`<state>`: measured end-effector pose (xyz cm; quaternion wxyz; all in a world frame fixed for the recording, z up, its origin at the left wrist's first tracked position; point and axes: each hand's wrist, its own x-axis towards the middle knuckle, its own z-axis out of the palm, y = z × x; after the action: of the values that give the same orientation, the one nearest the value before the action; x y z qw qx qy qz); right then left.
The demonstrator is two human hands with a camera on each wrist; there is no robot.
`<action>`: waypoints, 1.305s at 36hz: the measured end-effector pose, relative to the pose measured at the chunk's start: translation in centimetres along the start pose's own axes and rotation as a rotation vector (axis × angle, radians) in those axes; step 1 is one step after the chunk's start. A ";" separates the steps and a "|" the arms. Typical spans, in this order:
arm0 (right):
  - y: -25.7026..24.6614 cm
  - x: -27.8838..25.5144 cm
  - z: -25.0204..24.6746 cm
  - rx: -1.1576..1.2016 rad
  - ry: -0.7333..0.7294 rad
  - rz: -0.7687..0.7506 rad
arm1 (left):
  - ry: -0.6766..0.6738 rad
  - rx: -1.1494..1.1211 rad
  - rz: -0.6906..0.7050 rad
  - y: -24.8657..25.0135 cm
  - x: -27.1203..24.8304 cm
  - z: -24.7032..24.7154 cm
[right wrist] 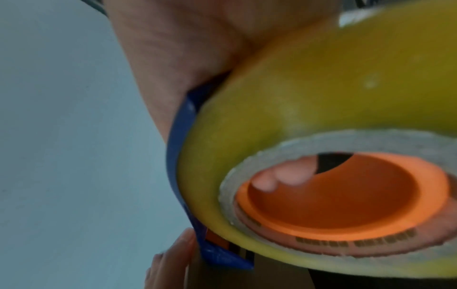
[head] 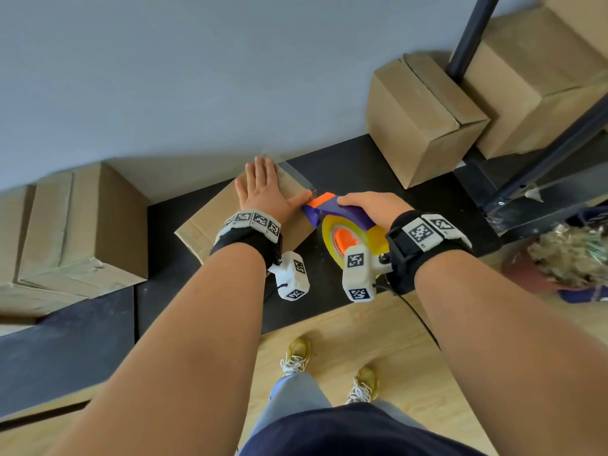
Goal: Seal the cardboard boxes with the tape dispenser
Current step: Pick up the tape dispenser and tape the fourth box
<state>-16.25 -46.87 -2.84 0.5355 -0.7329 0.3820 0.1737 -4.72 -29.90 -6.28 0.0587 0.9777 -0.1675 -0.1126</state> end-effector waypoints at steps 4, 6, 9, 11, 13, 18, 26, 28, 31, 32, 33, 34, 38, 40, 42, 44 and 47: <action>1.5 0.7 0.6 -0.049 0.027 0.067 | 0.026 -0.014 0.004 0.1 -0.4 0.2; 3.0 1.1 0.9 -0.107 0.096 0.122 | 0.048 -0.009 0.005 0.0 -0.6 0.3; 4.8 1.3 1.1 -0.054 0.110 0.213 | 0.043 -0.019 0.005 -0.2 -0.5 0.5; 5.1 1.4 1.0 -0.029 0.132 0.219 | 0.043 -0.040 0.001 -0.2 -0.5 0.7; 5.0 1.6 0.9 -0.031 0.176 0.183 | 0.047 -0.045 0.000 -0.1 -0.6 0.7; 4.0 1.9 0.7 0.001 0.211 0.093 | 0.070 -0.024 -0.029 0.3 -0.7 0.9; 3.4 2.5 1.7 -0.365 0.145 -0.012 | 0.114 -0.015 -0.051 0.7 -0.7 1.3; 3.7 2.7 2.3 -0.495 0.165 -0.077 | 0.111 -0.015 -0.053 0.7 -0.6 1.2; 4.3 3.2 3.1 -0.579 0.177 -0.168 | 0.106 -0.015 -0.048 0.7 -0.5 1.1; 4.4 3.4 3.4 -0.602 0.174 -0.170 | 0.106 -0.014 -0.046 0.7 -0.6 1.1; 4.5 3.4 3.7 -0.626 0.171 -0.171 | 0.109 -0.017 -0.045 0.7 -0.6 1.0; 4.6 3.5 4.0 -0.645 0.170 -0.170 | 0.111 -0.025 -0.044 0.8 -0.7 0.9; 5.2 3.8 4.9 -0.649 0.170 -0.145 | 0.135 -0.056 -0.024 0.8 -1.2 0.8; 5.4 4.0 5.1 -0.666 0.140 -0.081 | 0.157 -0.060 -0.003 0.8 -1.4 1.0; 5.2 4.2 5.2 -0.697 0.090 -0.018 | 0.184 -0.083 0.020 0.8 -1.7 1.1; 4.9 4.1 5.1 -0.703 0.056 0.012 | 0.228 -0.110 0.039 1.0 -2.0 1.1; 4.9 3.6 4.6 -0.611 0.090 -0.073 | 0.307 -0.100 0.076 1.3 -2.5 1.0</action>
<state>-16.81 -44.65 -10.10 0.2789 -0.8800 0.3090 0.2286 -7.68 -30.32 -6.52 0.1364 0.9722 -0.1877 0.0324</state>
